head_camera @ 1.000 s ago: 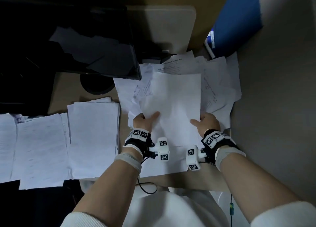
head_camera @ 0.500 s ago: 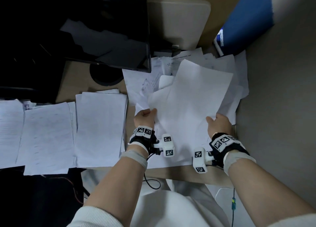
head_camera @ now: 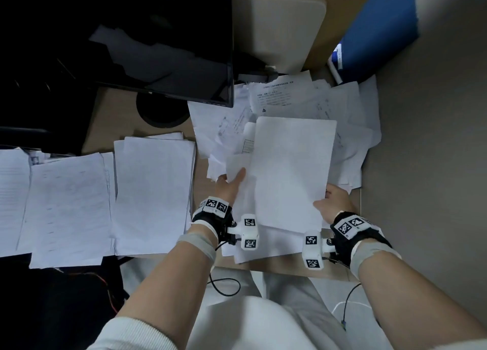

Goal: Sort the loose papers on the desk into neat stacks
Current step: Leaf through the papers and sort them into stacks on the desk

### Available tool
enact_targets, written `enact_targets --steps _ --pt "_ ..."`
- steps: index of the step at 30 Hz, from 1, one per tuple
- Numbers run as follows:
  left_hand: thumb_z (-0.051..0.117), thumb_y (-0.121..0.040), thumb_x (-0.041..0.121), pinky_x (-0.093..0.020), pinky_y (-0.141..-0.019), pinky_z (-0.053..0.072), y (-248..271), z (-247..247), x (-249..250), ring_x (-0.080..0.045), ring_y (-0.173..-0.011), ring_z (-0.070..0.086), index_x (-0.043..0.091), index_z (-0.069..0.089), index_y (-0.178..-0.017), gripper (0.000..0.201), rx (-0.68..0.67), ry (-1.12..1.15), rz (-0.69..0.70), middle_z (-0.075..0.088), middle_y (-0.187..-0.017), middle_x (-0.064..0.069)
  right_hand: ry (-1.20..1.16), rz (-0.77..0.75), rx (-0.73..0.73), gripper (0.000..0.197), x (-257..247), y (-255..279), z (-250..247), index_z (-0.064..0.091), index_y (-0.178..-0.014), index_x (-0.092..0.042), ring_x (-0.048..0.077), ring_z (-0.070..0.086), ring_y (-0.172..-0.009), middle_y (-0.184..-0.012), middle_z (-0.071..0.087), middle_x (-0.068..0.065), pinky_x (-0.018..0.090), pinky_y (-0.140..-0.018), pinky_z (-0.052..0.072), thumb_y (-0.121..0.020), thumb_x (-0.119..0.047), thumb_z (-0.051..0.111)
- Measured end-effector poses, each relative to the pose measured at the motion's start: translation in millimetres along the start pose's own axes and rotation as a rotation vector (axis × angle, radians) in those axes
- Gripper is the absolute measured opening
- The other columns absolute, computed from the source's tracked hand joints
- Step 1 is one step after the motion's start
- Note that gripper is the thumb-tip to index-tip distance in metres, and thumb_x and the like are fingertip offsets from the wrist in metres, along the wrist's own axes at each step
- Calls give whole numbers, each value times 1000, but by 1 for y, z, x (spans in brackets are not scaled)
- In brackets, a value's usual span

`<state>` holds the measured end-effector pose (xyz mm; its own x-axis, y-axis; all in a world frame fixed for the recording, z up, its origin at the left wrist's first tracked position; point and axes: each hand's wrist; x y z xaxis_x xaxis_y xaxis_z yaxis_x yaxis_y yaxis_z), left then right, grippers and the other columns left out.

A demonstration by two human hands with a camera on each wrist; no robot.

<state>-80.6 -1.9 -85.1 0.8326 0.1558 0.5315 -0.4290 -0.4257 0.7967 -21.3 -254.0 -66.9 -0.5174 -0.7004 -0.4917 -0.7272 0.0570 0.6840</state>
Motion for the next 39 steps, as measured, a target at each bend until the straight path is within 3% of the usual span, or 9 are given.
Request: enact_targets --steps 6,12,17,21,24,28,30,35,39 --pt "83 -51 70 -40 -97 51 -4 1 -28 -29 -110 64 11 50 -136 109 -68 -58 -67 64 -128 -5 121 1 -195 59 5 5 21 49 -134 -15 27 61 -101 -113 59 0 32 -79 52 -80 8 52" --pt "77 -83 23 -41 -87 58 6 2 -28 -29 -90 70 18 70 -92 13 -122 -41 61 75 -93 -4 -146 144 -170 79 5 1 47 43 -129 -16 20 63 -100 -118 62 0 35 -93 51 -66 -30 88" --pt "74 -85 31 -42 -96 54 1 9 -4 -26 -101 69 18 70 -106 25 -93 -29 207 73 -110 -6 -134 122 -119 35 3 -5 43 65 -101 -15 25 65 -95 -107 70 6 35 -87 52 -75 -29 84" --pt "66 -74 51 -44 -103 48 -5 16 5 -31 -115 61 11 65 -123 64 -1 -211 208 65 -126 -10 -117 176 -21 83 -8 -12 43 40 -137 -11 30 59 -111 -131 55 10 40 -96 51 -70 -32 86" --pt "70 -89 31 -39 -101 49 2 22 10 -29 -114 63 5 62 -128 48 -42 -204 199 68 -124 -13 -187 238 -106 78 -13 -15 41 38 -133 -5 26 60 -105 -122 60 8 36 -94 50 -73 -24 85" --pt "72 -85 11 -39 -90 54 6 32 11 -30 -103 66 5 62 -118 35 -50 -235 276 69 -109 -11 -150 241 -207 35 -15 -10 34 58 -110 -7 21 58 -86 -88 61 -2 28 -80 44 -84 -20 77" --pt "70 -83 2 -33 -85 53 9 38 21 -29 -99 66 8 54 -121 42 -59 -155 308 67 -106 -8 -216 247 -160 27 -14 -14 28 61 -106 -6 23 60 -87 -101 69 7 29 -81 45 -86 -18 75" --pt "73 -86 13 -28 -86 50 -2 53 65 -19 -92 63 24 34 -148 74 -77 -138 322 61 -101 2 -238 345 66 68 -20 -35 -9 43 -141 2 36 54 -123 -140 52 17 42 -105 43 -91 -35 69" --pt "74 -85 26 -35 -101 47 -33 67 97 -25 -118 60 24 60 -131 48 -84 -385 327 64 -122 -3 -275 409 77 63 -30 -63 -26 45 -137 6 36 61 -103 -113 60 17 42 -90 51 -90 -28 68"
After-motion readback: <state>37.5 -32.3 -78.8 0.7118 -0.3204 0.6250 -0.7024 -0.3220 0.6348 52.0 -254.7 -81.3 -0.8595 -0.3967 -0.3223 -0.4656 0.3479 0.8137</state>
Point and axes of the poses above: each hand's wrist, its own y-axis away from the middle knuckle, its own z-axis out of the palm, x = y × z
